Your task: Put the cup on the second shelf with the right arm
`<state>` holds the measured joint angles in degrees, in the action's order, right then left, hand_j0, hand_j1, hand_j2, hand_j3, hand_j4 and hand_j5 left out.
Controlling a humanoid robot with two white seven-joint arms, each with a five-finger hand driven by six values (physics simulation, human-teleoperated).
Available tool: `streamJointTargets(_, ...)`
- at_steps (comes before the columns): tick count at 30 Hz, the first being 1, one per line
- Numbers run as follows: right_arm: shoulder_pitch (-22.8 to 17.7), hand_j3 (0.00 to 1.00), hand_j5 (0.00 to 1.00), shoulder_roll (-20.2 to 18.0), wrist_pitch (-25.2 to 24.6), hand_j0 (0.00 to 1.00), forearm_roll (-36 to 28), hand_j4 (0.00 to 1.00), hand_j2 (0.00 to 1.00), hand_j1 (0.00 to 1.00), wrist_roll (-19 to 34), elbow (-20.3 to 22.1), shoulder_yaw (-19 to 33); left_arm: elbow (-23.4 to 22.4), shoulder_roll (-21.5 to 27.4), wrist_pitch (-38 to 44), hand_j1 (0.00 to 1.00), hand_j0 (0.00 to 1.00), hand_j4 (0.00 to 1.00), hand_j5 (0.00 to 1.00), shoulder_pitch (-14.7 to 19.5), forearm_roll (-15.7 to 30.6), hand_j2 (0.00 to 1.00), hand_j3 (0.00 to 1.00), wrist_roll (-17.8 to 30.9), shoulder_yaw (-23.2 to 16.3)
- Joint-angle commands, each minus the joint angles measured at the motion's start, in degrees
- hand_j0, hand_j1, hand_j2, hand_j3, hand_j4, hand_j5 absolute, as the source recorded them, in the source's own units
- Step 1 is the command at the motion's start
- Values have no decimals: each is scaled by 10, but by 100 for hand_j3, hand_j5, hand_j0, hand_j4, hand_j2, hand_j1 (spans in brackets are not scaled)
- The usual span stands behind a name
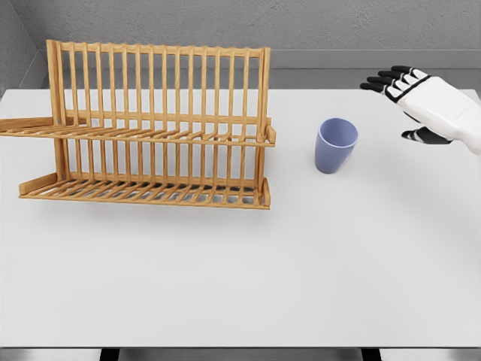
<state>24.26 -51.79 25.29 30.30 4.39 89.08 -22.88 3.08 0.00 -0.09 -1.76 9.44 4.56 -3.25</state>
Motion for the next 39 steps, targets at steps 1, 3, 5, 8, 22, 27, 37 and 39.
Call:
streamJointTargets(1,0,100,100,0,1,100,-3,100,100,100,0,0,-1,0,0,0,100,100,100,100,0,0,100,100,0,0)
streamJointTargets(3,0,100,100,-7,-1,100,-5,100,100,100,-3,-5,0,0,0,0,100,100,100,100,0,0,100,100,0,0)
streamJointTargets(5,8,100,100,0,-9,100,-5,100,100,100,-1,-8,-13,0,0,0,100,100,100,100,0,0,100,100,0,0)
streamJointTargets(8,125,100,100,56,-9,100,-5,100,100,100,195,-60,-97,0,0,0,100,100,100,100,0,0,100,100,0,0)
streamJointTargets(22,219,100,100,69,-8,100,-4,100,100,100,267,-81,-168,0,0,0,100,100,100,100,0,1,100,100,0,0)
streamJointTargets(27,226,100,100,85,-3,100,-4,100,100,100,267,-94,-189,0,0,0,100,100,100,100,0,1,100,100,0,0)
streamJointTargets(37,229,100,100,93,-5,100,-4,100,100,100,267,-94,-212,0,0,0,100,100,100,100,0,0,100,100,0,0)
streamJointTargets(39,229,100,100,94,-6,100,-4,100,100,100,267,-96,-215,0,0,0,100,100,100,100,0,0,100,100,0,0)
